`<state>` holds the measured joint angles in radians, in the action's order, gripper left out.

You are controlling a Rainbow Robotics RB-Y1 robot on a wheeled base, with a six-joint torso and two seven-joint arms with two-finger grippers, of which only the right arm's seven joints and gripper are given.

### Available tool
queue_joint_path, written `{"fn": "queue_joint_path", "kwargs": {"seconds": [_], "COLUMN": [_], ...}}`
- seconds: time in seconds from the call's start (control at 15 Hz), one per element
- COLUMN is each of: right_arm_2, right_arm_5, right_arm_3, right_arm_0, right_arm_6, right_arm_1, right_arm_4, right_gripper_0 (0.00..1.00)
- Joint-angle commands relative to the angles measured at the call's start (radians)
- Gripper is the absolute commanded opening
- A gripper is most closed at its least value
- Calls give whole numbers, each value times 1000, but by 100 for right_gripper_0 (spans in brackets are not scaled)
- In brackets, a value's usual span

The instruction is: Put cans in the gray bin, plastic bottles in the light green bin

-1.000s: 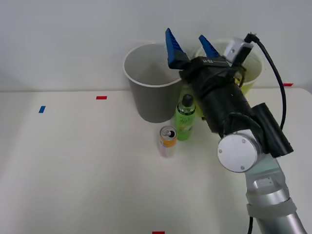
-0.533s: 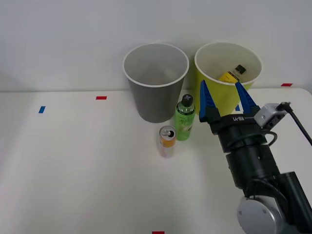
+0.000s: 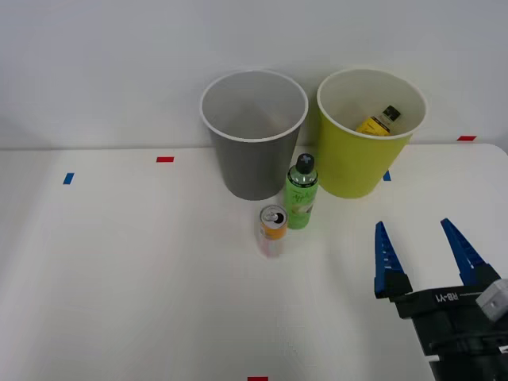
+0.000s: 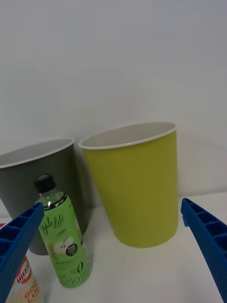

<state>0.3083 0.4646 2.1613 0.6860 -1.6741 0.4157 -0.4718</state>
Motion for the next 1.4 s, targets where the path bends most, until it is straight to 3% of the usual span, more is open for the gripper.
{"fn": "queue_joint_path", "kwargs": {"seconds": [0.07, 0.27, 0.4, 0.73, 1.0, 1.2, 1.4], "right_arm_2": [-44, -86, -106, -181, -201, -238, -294], "right_arm_5": [81, 123, 236, 368, 485, 499, 534], "right_arm_3": [2, -5, -94, -238, -333, -336, -336], "right_arm_0": [170, 283, 294, 293, 300, 308, 313], "right_arm_6": [198, 349, 427, 642, 651, 672, 798], "right_arm_1": [-52, -115, -155, -219, -245, -213, -173], "right_arm_4": [209, 352, 384, 585, 676, 710, 763], "right_gripper_0": [100, 100, 100, 100, 100, 100, 100]}}
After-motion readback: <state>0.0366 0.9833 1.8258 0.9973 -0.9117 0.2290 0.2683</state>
